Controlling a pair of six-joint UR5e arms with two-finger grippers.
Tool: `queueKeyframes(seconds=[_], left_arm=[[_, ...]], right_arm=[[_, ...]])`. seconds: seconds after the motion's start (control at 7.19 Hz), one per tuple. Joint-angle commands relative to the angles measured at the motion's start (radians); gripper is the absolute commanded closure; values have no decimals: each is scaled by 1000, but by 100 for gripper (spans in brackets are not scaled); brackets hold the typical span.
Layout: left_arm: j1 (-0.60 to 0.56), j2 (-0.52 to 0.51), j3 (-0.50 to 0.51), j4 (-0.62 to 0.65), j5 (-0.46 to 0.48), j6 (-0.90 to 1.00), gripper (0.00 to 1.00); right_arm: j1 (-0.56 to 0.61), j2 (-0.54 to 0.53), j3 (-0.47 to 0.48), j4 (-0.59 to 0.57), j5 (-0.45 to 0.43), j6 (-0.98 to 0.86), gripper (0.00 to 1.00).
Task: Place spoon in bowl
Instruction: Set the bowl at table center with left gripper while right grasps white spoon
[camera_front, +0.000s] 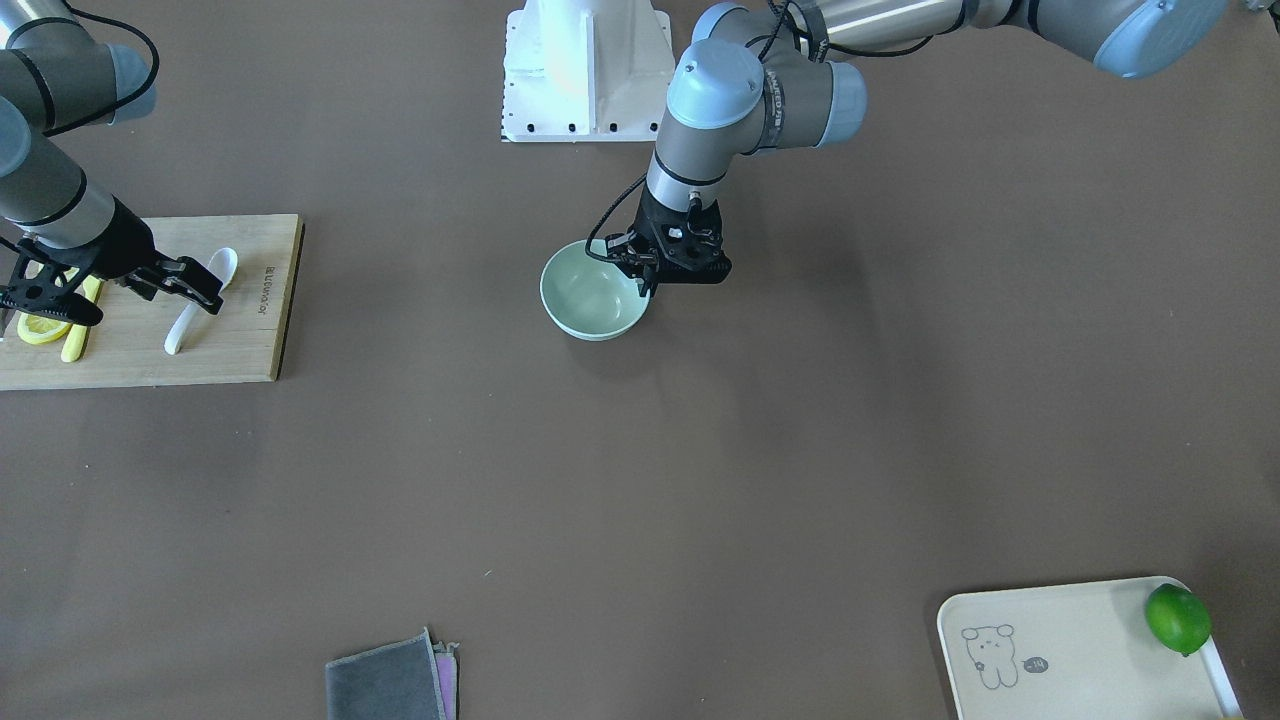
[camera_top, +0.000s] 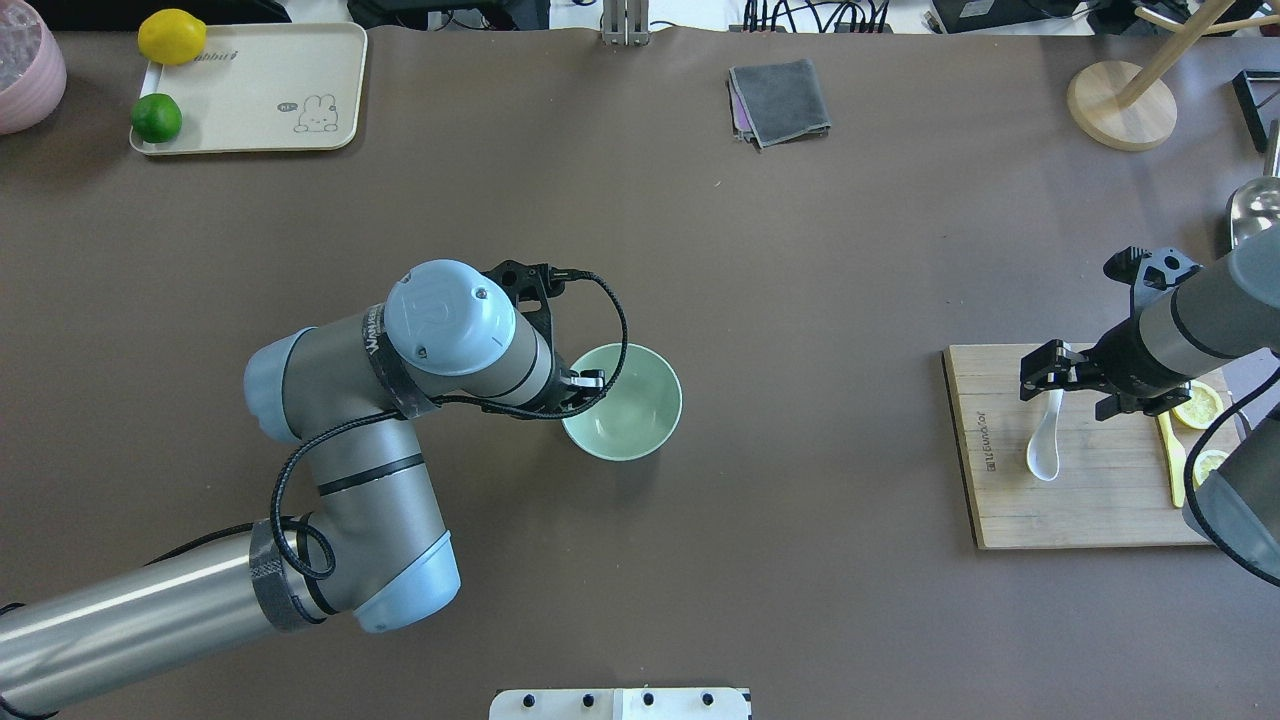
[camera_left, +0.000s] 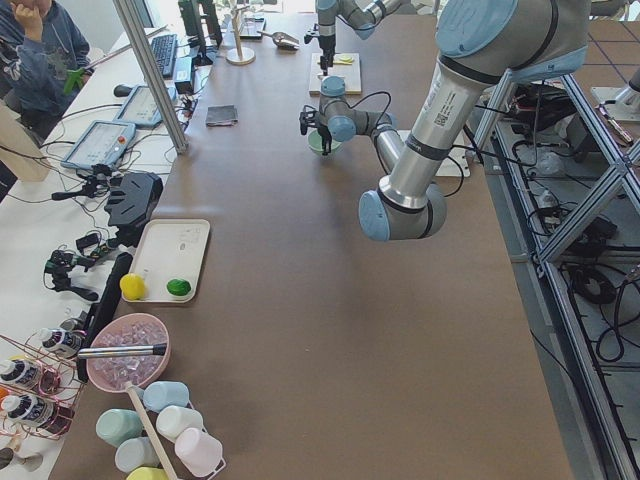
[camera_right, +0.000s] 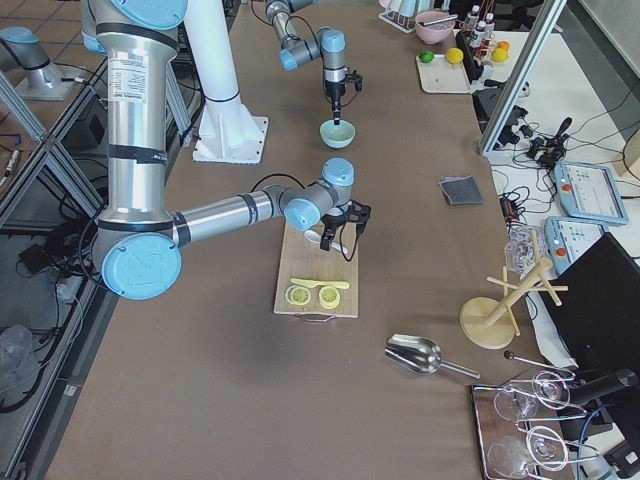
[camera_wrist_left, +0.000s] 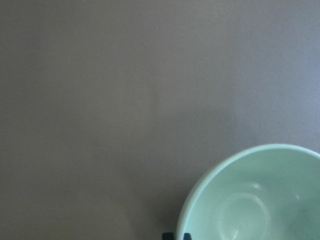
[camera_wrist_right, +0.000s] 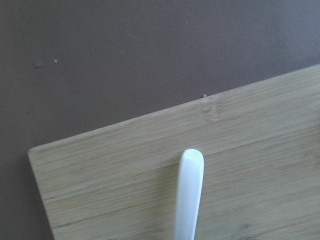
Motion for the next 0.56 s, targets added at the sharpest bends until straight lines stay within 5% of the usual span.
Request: queueKeyframes(seconds=[0.0,0.14,0.42], left_arm=[[0,1,-3,0,2,0,65],[0,-1,-4,0,2,0,58],[-1,1,-6,2,3,0,55]], right_arm=[[-10,1,-17,0,-3,4,21],[-12,1,-23,-2,-1,4,33],[-15,8,-32,-2,-1,5,75]])
